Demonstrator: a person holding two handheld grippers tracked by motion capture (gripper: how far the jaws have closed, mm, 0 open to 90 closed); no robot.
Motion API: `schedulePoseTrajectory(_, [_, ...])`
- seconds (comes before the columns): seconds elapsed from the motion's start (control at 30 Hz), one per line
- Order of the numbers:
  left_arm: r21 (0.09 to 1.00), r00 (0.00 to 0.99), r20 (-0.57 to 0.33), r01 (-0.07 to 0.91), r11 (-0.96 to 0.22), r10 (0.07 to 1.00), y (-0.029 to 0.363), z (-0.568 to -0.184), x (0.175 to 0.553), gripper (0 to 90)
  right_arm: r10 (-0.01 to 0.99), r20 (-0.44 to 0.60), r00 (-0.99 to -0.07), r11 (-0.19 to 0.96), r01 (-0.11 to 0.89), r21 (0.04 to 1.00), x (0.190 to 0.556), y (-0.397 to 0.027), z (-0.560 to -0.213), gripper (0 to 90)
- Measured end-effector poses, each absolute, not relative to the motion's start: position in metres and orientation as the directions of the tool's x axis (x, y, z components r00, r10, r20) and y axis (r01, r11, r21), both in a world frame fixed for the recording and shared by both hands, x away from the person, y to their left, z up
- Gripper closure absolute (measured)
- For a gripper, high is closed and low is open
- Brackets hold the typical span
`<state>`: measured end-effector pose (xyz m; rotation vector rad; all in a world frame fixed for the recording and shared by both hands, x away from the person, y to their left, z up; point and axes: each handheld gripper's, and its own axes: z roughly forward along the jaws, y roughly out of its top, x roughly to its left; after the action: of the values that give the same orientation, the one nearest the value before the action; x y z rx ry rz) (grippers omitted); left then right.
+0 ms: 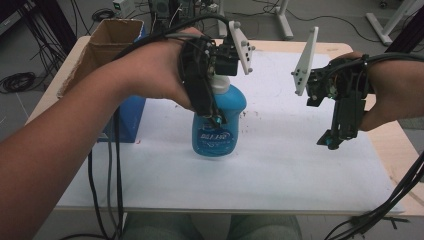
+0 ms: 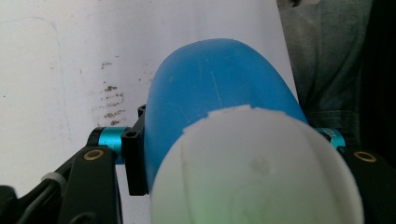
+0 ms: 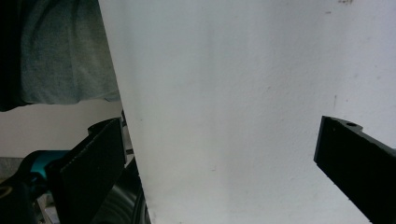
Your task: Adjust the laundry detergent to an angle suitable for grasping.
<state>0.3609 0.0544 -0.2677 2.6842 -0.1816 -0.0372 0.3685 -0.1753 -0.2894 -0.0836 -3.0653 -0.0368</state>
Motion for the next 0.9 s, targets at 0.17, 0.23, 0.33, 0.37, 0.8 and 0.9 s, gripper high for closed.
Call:
schedulePoseTrajectory(0.17, [0.459, 0.981, -0.006, -0.170, -0.872, -0.194, 0.059, -0.271, 0.360, 37.3, 0.044, 0.076, -0.996, 0.999, 0.046, 0.025, 0.372, -0.170, -0.292, 1.4])
schedulePoseTrajectory(0.23, [0.468, 0.976, -0.005, -0.192, -0.863, -0.219, 0.060, -0.274, 0.359, 37.3, 0.044, 0.078, -0.996, 0.999, 0.045, 0.021, 0.373, -0.168, -0.293, 1.4])
schedulePoseTrajectory(0.33, [0.458, 0.968, -0.005, -0.222, -0.861, -0.253, 0.060, -0.279, 0.359, 37.4, 0.039, 0.080, -0.996, 0.999, 0.040, 0.021, 0.375, -0.167, -0.294, 1.4])
schedulePoseTrajectory(0.37, [0.455, 0.965, -0.004, -0.233, -0.859, -0.264, 0.060, -0.281, 0.359, 37.3, 0.041, 0.079, -0.996, 0.999, 0.043, 0.022, 0.375, -0.166, -0.295, 1.4])
schedulePoseTrajectory(0.8, [0.451, 0.949, 0.034, -0.295, -0.842, -0.314, 0.060, -0.294, 0.361, 37.3, 0.040, 0.084, -0.996, 0.999, 0.042, 0.019, 0.381, -0.163, -0.299, 1.4])
schedulePoseTrajectory(0.9, [0.446, 0.947, 0.042, -0.303, -0.842, -0.318, 0.058, -0.295, 0.361, 37.4, 0.036, 0.084, -0.996, 0.999, 0.038, 0.020, 0.381, -0.162, -0.299, 1.4])
